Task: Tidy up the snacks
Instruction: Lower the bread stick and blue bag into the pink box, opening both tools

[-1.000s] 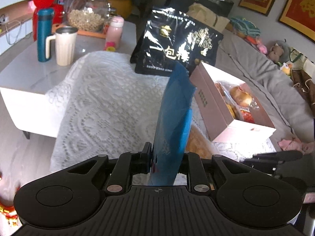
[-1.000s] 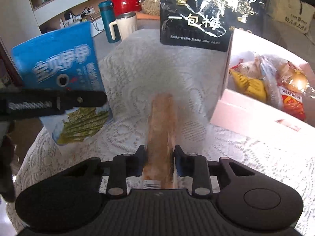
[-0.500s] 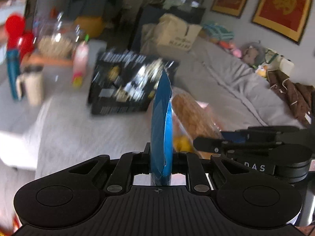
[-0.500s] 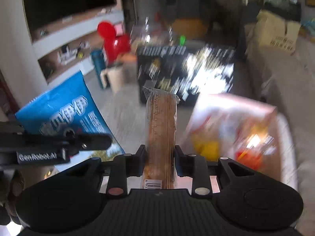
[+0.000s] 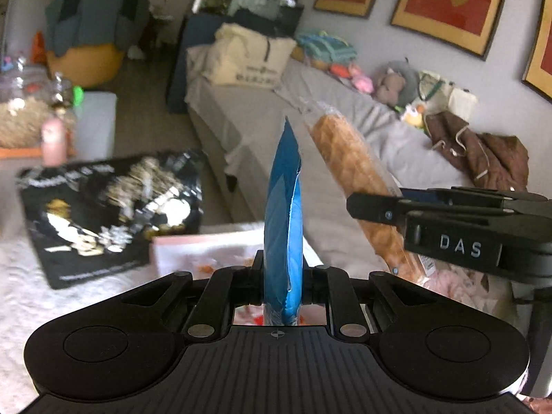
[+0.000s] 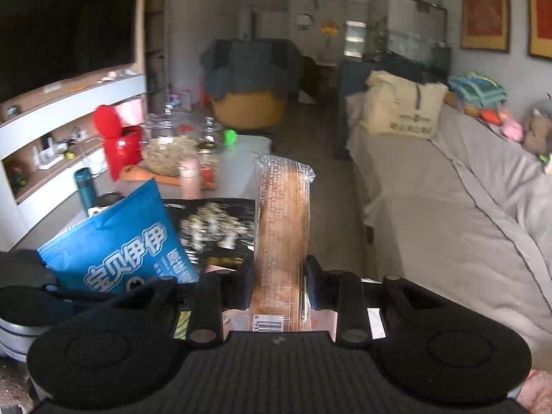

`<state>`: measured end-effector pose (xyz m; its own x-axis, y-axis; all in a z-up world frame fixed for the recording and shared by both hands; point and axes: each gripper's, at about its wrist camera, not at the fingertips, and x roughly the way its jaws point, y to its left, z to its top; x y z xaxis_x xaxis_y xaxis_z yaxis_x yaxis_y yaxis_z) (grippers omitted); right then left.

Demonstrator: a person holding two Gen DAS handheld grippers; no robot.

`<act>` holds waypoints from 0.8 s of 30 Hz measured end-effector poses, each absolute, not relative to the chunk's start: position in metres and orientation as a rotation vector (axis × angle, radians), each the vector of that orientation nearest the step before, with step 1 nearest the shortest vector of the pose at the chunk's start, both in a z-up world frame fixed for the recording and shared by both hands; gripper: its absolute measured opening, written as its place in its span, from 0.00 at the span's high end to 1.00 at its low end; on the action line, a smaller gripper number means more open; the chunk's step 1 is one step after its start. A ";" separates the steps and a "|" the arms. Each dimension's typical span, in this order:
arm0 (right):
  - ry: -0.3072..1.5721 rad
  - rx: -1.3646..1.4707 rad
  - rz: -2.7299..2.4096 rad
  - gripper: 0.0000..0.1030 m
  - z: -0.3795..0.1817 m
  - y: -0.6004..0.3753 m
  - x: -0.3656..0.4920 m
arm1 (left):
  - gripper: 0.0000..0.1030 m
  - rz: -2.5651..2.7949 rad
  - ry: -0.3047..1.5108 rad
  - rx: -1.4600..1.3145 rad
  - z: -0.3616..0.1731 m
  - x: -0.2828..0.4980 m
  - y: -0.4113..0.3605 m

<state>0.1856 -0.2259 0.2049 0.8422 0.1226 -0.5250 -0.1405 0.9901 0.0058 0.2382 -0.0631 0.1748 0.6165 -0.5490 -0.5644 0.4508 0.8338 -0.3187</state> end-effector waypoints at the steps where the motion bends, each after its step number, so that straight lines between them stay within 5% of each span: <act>1: 0.562 -0.023 0.131 0.72 0.200 -0.233 0.190 | 0.82 -0.593 0.716 -0.166 0.168 0.243 -0.066; 8: 0.696 0.068 0.118 0.71 0.144 -0.256 0.235 | 0.80 -0.660 0.823 -0.335 0.111 0.293 -0.066; 24: 0.838 0.192 0.165 0.69 0.077 -0.249 0.245 | 0.79 -0.598 0.779 -0.274 0.100 0.266 -0.037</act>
<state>0.2454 -0.2492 0.0767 0.6579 0.2199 -0.7203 -0.0694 0.9701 0.2328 0.2659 -0.0370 0.1004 0.5581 -0.5973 -0.5759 0.4018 0.8018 -0.4423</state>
